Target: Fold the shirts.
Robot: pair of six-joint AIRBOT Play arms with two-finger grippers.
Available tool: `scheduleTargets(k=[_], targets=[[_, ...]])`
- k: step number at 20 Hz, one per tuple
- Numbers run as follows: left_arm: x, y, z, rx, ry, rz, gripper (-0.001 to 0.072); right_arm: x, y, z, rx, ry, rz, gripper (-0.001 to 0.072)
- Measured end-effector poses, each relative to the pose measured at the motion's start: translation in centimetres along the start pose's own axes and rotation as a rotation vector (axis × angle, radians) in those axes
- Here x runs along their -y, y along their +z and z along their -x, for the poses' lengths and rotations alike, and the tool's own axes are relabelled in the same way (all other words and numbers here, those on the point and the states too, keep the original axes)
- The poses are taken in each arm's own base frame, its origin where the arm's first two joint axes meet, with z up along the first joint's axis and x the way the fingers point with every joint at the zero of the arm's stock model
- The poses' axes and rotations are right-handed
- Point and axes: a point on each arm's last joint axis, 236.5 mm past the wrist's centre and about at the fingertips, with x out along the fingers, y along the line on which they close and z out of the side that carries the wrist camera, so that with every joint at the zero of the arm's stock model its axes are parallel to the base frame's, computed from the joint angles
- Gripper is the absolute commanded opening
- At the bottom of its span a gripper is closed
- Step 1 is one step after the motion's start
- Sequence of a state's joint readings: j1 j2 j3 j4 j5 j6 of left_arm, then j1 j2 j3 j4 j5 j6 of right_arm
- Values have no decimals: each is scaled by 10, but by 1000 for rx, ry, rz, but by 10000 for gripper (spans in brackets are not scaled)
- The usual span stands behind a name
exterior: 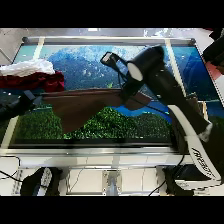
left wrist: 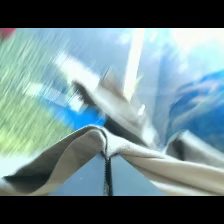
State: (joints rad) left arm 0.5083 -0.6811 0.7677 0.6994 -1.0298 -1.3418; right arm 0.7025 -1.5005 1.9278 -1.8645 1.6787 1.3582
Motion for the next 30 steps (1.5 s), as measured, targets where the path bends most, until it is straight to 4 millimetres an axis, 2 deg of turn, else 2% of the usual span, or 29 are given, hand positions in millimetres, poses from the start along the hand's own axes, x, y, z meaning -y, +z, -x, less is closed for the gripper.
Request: scheduleTargets(k=[2,6,11,16,19,22,24,26,28,30], targets=[[16,13,10,47,-31,-16,8,2,0,15,45,24,-27,14],[41,23,18,90,-95,-28,7,-14,18,33,162,122,-39,14],[101,40,42,163,-282,-77,7,-10,27,64,263,135,-58,15],[168,59,89,263,-404,-235,7,5,26,118,394,109,-85,14],[202,72,120,336,-452,-325,7,19,34,157,542,71,-107,13],[217,76,134,368,-469,-367,7,41,50,196,721,-5,-127,11],[217,79,133,367,-462,-375,7,56,62,213,811,-70,-130,10],[209,79,118,333,-434,-381,7,71,74,211,845,-114,-141,10],[195,72,89,249,-394,-381,6,84,85,180,802,-127,-158,10],[169,56,42,119,-309,-387,7,91,97,133,736,-94,-184,11]])
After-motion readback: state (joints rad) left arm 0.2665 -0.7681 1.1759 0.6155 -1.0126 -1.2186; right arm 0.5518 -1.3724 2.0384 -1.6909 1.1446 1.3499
